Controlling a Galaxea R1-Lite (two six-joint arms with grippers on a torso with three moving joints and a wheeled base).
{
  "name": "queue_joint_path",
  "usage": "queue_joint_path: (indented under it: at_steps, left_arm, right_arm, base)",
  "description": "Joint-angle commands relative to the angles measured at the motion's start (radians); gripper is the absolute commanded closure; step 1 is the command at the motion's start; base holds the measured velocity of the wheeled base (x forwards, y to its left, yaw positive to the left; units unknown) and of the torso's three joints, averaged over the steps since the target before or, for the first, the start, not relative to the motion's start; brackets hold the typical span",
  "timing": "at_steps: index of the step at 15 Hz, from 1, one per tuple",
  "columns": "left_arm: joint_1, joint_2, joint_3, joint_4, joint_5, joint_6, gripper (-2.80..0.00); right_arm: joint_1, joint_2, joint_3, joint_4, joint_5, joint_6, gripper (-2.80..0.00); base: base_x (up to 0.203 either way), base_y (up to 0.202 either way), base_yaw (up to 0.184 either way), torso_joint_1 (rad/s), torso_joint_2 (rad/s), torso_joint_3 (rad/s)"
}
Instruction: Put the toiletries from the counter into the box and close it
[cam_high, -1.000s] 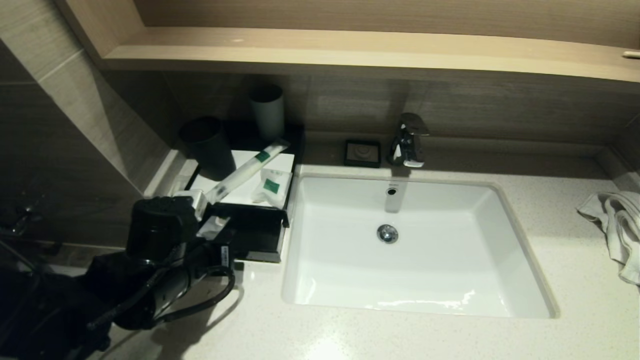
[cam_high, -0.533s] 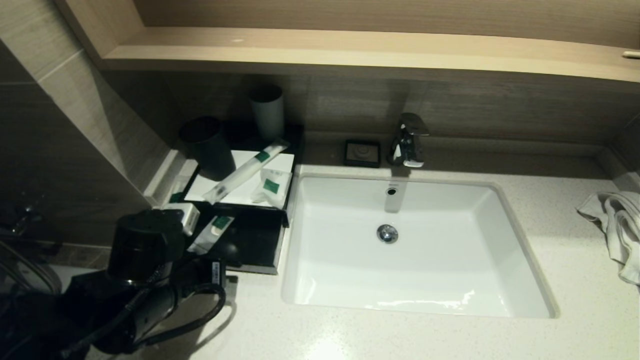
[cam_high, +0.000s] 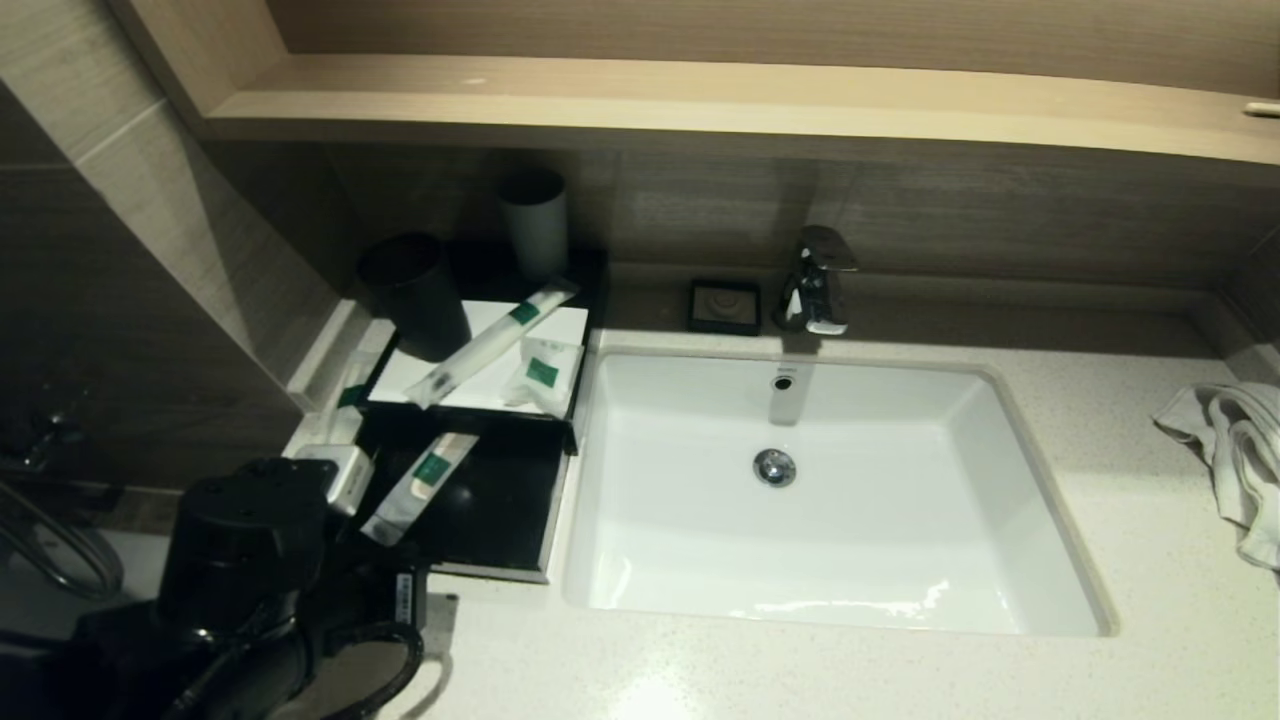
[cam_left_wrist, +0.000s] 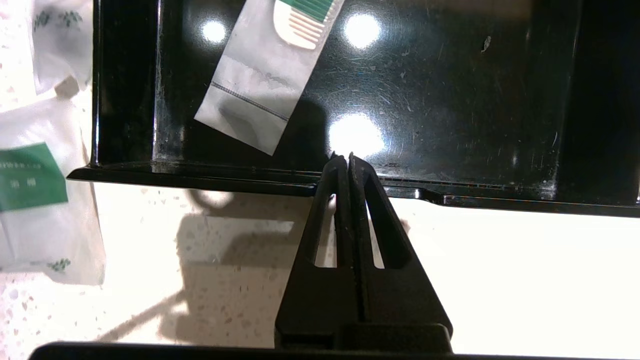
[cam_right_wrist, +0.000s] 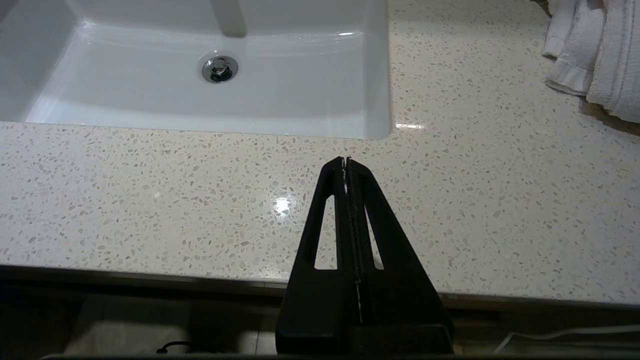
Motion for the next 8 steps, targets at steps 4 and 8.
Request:
queue_joint_path:
  at_steps: [4, 8]
  left_arm:
    - [-0.01, -0.047, 0.061, -0.003, 0.001, -0.002, 0.0]
    - [-0.01, -0.072, 0.074, -0.001, 0.002, -0.003, 0.0]
  right_arm:
    - [0.0, 0.0, 0.0, 0.0, 0.0, 0.0, 0.0]
    - [0.0, 0.0, 0.0, 0.0, 0.0, 0.0, 0.0]
  base:
    - [0.0, 0.0, 0.0, 0.0, 0.0, 0.0]
    - [0.0, 0.0, 0.0, 0.0, 0.0, 0.0]
